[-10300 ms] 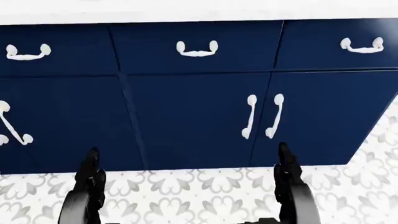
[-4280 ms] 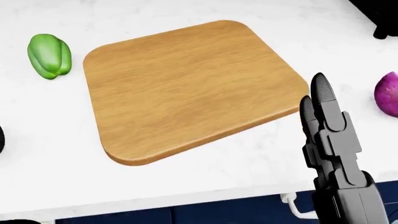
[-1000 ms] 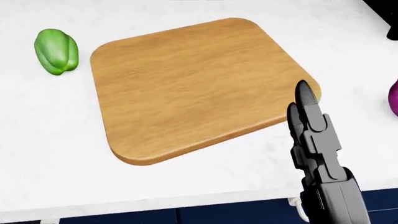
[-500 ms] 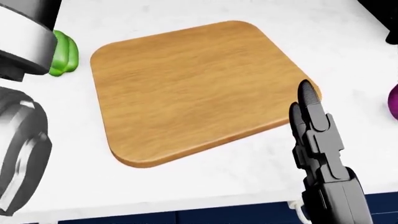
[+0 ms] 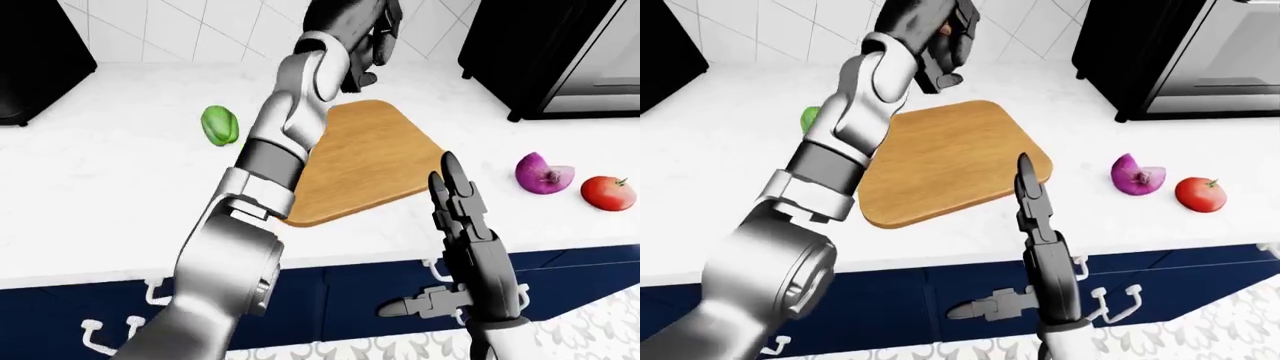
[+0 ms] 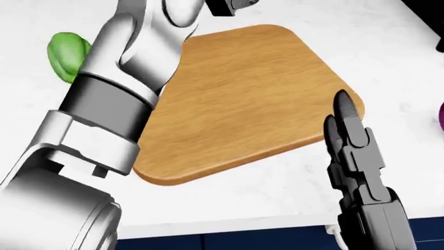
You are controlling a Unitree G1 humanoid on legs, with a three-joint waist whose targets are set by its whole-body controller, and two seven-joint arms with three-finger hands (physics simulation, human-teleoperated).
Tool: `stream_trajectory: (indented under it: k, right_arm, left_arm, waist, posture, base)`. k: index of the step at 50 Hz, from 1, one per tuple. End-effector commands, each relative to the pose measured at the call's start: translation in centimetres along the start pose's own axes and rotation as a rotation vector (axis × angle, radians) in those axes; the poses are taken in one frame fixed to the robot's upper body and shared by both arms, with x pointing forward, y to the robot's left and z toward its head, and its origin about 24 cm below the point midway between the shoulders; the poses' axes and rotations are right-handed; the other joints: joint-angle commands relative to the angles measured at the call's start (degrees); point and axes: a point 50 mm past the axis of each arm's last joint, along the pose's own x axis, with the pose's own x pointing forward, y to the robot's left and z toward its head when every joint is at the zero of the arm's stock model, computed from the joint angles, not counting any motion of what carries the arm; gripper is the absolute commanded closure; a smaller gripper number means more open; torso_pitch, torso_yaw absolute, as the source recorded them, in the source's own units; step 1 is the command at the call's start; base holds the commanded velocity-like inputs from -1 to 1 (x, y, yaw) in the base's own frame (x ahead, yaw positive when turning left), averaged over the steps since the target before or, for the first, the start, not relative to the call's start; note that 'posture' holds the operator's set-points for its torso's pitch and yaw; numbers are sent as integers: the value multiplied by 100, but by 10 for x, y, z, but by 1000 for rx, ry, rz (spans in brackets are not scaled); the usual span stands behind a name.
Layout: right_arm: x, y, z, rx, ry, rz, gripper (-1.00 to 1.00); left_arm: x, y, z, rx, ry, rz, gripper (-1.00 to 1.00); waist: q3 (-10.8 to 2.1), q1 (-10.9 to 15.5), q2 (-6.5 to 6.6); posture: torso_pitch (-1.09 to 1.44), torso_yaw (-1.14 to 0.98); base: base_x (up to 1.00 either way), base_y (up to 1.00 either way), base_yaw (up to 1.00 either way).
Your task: Place the avocado, onion, tomato and bell pepper on the cutting board.
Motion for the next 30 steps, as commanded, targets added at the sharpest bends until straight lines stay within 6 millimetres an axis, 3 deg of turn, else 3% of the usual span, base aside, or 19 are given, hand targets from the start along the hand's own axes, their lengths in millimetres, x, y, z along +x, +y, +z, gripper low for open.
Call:
stream_trajectory:
  k: [1, 4, 9, 30]
  right_arm:
    - [1, -2, 12, -7, -74, -9, -100]
    - [2, -1, 11, -6, -72, -8, -100]
    - [1, -2, 10, -4, -71, -9, -100]
    - [2, -1, 10, -7, -70, -6, -100]
  left_arm:
    - [2, 14, 11, 18, -49, 70, 100]
    - [-7, -13, 1, 24, -39, 31, 100]
    - [-12, -33, -12, 26, -13, 4, 100]
    - [-20, -53, -21, 41, -6, -32, 100]
  waist:
    - [-128, 2, -18]
    - [-140, -2, -18]
    - [-177, -1, -14]
    - [-214, -5, 5]
  posture:
    - [0, 0]
    - [0, 0]
    - [0, 0]
    - [0, 0]
  base:
    - [0, 0, 0]
    - [0, 0, 0]
    - [0, 0, 0]
    - [0, 0, 0]
